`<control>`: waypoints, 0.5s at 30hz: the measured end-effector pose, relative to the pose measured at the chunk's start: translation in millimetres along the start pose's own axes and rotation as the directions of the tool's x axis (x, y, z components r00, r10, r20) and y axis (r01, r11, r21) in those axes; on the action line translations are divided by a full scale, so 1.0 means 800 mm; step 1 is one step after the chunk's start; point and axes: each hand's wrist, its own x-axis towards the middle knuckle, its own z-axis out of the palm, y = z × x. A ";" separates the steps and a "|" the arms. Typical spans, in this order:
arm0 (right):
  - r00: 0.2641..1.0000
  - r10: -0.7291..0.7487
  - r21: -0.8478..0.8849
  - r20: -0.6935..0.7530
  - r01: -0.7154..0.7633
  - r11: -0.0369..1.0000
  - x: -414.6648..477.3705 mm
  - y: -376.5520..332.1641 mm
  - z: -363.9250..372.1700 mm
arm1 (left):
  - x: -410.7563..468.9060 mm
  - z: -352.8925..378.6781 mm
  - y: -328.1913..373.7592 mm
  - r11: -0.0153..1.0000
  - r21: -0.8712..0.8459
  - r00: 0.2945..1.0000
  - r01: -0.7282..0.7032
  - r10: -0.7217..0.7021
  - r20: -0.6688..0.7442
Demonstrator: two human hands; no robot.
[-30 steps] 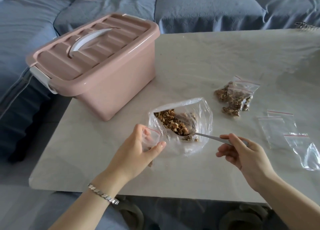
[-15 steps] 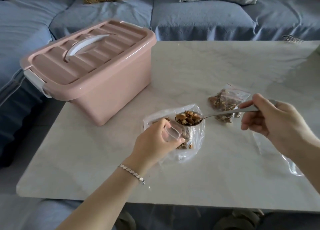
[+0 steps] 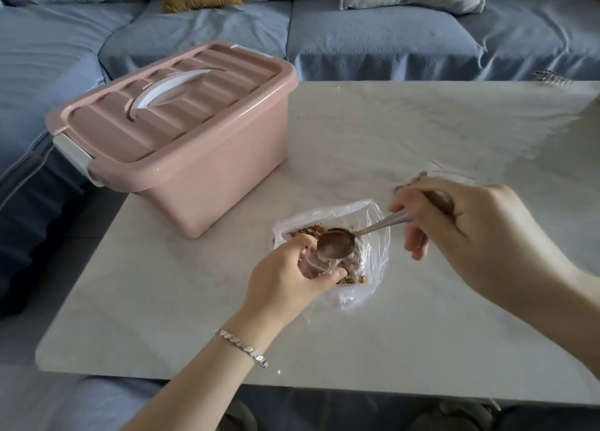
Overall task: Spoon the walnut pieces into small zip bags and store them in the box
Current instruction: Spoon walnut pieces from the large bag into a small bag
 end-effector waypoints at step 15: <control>0.917 0.363 0.356 -0.164 -0.289 0.889 -0.053 0.091 0.108 | -0.006 -0.008 -0.043 0.989 -0.092 0.993 0.119 -0.117 0.029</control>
